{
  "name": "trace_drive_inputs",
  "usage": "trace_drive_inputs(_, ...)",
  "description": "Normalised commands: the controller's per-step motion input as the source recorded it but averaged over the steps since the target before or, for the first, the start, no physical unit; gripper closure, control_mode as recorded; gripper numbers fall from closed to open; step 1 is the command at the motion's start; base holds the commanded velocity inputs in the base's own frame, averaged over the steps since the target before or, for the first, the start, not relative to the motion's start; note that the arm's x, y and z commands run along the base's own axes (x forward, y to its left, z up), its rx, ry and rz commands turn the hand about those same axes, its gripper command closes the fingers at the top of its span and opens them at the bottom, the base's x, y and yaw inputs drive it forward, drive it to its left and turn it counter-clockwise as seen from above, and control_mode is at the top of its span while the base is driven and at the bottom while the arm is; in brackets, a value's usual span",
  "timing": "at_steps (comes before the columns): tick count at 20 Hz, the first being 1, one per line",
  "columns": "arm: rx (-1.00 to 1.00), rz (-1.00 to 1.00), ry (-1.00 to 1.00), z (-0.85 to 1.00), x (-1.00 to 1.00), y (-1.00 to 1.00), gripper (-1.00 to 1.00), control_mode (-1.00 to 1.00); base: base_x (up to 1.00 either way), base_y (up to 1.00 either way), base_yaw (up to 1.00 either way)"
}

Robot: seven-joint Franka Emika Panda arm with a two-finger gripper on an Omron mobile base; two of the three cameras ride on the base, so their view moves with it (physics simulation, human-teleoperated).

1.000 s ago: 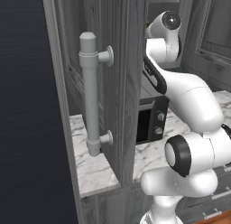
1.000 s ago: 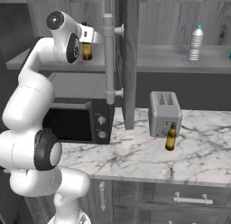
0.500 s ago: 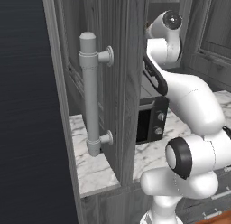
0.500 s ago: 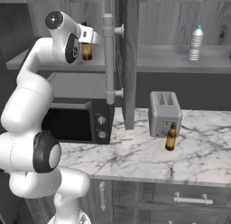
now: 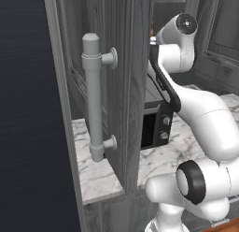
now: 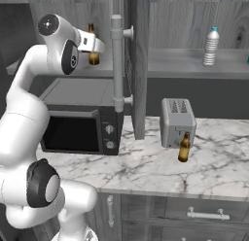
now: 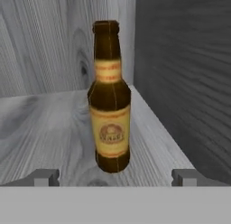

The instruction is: Sort all alcoholic drinks to one cabinet, and non-alcoholic drinks to the other.

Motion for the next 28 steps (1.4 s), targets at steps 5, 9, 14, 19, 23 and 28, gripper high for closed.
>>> trace_drive_inputs(5,0.00,0.00,0.00,-0.04,-0.57,0.00,-1.00,-1.00,0.00,0.00,0.00)
trace_drive_inputs(9,0.02,0.00,0.00,0.00,-0.54,0.00,-1.00,-1.00,0.00,0.00,0.00)
trace_drive_inputs(14,0.05,0.01,0.01,0.02,-0.39,0.00,-1.00,-1.00,0.00,0.00,0.00)
trace_drive_inputs(19,0.04,0.01,0.00,0.09,-0.38,-0.03,-1.00,-1.00,0.00,0.00,0.00)
trace_drive_inputs(23,0.03,0.00,0.00,0.11,-0.35,-0.04,-1.00,-1.00,0.00,0.00,0.00)
trace_drive_inputs(28,0.00,0.00,0.00,0.01,-0.33,0.00,-1.00,-1.00,0.00,0.00,0.00)
